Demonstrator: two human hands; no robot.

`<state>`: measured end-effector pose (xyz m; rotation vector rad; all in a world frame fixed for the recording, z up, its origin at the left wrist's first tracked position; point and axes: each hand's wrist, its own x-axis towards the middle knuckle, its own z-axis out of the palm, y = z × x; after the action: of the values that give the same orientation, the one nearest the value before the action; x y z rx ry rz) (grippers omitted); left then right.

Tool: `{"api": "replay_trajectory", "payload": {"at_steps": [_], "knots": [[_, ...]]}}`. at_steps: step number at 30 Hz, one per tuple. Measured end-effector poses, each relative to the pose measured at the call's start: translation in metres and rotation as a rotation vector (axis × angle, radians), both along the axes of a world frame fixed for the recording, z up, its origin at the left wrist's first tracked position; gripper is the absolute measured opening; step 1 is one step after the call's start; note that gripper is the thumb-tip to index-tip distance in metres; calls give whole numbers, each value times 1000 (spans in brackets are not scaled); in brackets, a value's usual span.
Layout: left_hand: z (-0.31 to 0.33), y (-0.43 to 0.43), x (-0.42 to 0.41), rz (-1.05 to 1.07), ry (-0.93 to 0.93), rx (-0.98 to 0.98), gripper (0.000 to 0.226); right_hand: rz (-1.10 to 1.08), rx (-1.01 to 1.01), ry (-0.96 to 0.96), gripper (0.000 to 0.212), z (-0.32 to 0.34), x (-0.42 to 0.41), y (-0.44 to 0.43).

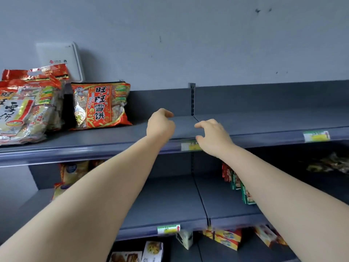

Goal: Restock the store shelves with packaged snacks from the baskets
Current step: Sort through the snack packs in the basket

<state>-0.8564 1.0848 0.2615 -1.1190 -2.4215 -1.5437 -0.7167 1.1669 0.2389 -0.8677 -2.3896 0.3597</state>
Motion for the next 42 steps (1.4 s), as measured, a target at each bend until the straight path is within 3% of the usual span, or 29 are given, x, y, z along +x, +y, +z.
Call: {"api": "replay_trajectory", "payload": {"at_steps": [7,13,24,27,30,33,37,42], "knots": [[-66,42,125,-170,13,-152,37,-99,-16,-121,38,-57,139,28],[-140,79,202,-357,-34,-329,31,-236,-161,-316,39,-123,228,55],[-269,138,255,-560,-138,-691,20,-316,-353,-570,39,-234,296,98],[-308,148,267,-605,-246,-803,20,-298,-417,-648,40,-269,308,109],[-352,151,282,-601,-361,-932,22,-266,-510,-723,34,-307,321,114],[-393,140,298,-556,-476,-1047,26,-198,-614,-784,16,-338,333,116],[-439,125,316,-485,-678,-1136,42,-120,-679,-839,20,-367,345,129],[-479,104,340,-319,-803,-1241,41,4,-743,-921,30,-401,351,145]]}}
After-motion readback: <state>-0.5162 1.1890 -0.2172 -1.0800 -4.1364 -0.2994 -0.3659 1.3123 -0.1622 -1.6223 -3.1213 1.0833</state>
